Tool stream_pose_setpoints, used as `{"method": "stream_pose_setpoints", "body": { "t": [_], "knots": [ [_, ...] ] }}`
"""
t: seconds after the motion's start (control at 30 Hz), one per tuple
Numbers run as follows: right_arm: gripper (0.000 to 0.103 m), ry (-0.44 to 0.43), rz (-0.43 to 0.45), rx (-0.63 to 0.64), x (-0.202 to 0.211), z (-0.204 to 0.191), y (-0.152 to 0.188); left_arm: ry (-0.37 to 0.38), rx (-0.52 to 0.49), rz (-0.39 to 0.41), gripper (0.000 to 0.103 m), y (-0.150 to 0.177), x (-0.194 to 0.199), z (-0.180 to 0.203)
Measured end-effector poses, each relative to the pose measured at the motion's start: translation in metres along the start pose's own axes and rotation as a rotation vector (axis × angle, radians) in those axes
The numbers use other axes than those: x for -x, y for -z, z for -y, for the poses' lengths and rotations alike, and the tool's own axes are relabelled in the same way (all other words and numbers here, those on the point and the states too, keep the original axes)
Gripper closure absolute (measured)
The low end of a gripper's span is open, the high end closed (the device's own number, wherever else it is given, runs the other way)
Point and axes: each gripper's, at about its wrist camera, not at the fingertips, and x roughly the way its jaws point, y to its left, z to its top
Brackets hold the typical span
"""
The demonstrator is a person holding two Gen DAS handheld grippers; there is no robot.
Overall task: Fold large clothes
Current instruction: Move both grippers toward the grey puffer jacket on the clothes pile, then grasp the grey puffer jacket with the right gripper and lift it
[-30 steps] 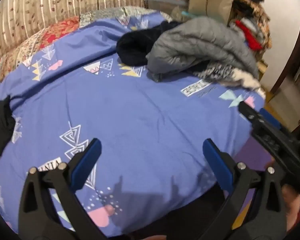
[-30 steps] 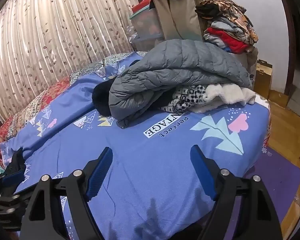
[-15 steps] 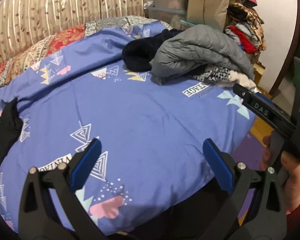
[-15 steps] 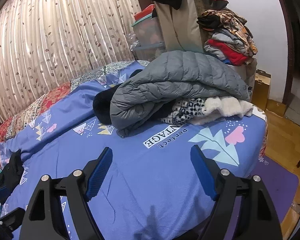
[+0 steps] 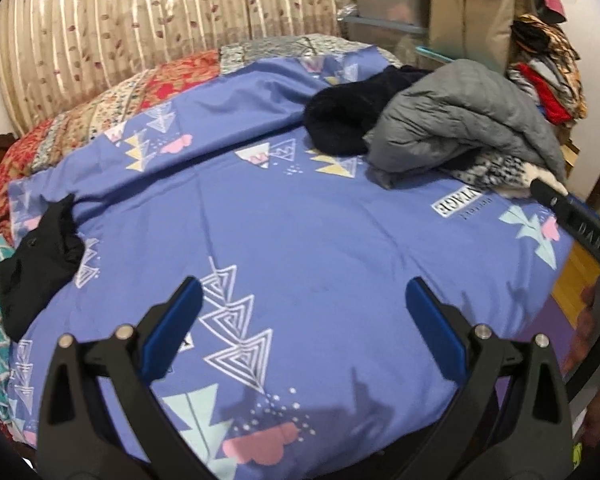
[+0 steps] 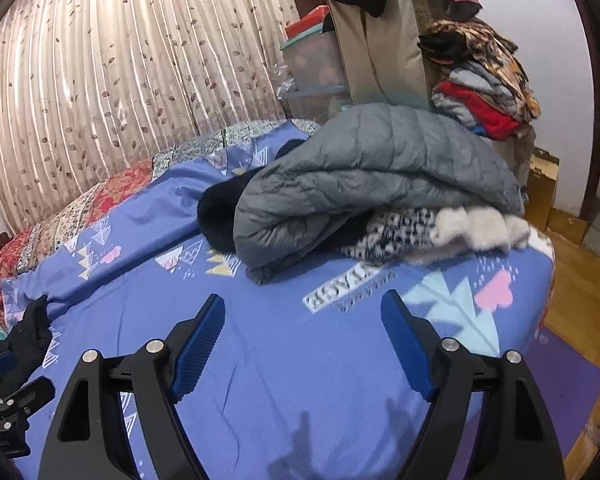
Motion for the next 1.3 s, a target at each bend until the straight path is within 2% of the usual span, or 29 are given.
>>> {"method": "stream_pose_setpoints", "body": {
  "t": [0.1, 0.23, 0.3, 0.4, 0.57, 0.7, 0.77, 0.8, 0.83, 0.9, 0.93, 1.1, 1.3],
  "knots": [
    [0.006, 0.004, -0.012, 0.005, -0.028, 0.009, -0.026, -0.021, 0.016, -0.011, 0.006, -0.007, -0.008, -0.005],
    [0.003, 0.092, 0.001, 0.136, -0.078, 0.010, -0.066, -0.039, 0.031, -0.023, 0.006, -0.014, -0.017, -0.010],
    [0.002, 0.165, -0.018, 0.227, -0.115, 0.010, -0.087, -0.050, 0.037, -0.026, 0.006, -0.016, -0.020, -0.011],
    [0.002, 0.212, -0.083, 0.257, -0.159, 0.020, -0.105, -0.063, 0.042, -0.036, 0.006, -0.017, -0.024, -0.012],
    [0.002, 0.332, -0.184, 0.310, -0.214, 0.037, -0.108, -0.079, 0.034, -0.049, 0.006, -0.019, -0.032, -0.010],
    [0.001, 0.352, -0.246, 0.286, -0.240, 0.056, -0.104, -0.076, 0.012, -0.052, 0.006, -0.021, -0.035, -0.003],
    [0.004, 0.334, -0.253, 0.291, -0.242, 0.057, -0.103, -0.079, 0.003, -0.056, 0.006, -0.020, -0.036, -0.001],
    [0.022, 0.303, -0.252, 0.299, -0.242, 0.055, -0.104, -0.081, 0.002, -0.059, 0.006, -0.020, -0.037, 0.000],
    [0.048, 0.270, -0.248, 0.306, -0.240, 0.053, -0.105, -0.083, 0.002, -0.060, 0.006, -0.020, -0.037, 0.000],
    [0.071, 0.222, -0.231, 0.315, -0.230, 0.044, -0.109, -0.086, 0.007, -0.063, 0.006, -0.019, -0.037, -0.003],
    [0.078, 0.195, -0.220, 0.318, -0.223, 0.040, -0.112, -0.088, 0.012, -0.065, 0.006, -0.018, -0.037, -0.005],
    [0.080, 0.021, -0.131, 0.291, -0.172, 0.015, -0.137, -0.090, 0.048, -0.083, 0.006, -0.013, -0.039, -0.021],
    [0.080, -0.254, -0.037, 0.343, -0.091, -0.077, -0.171, -0.116, 0.111, -0.062, 0.006, -0.006, -0.025, -0.054]
  ]
}}
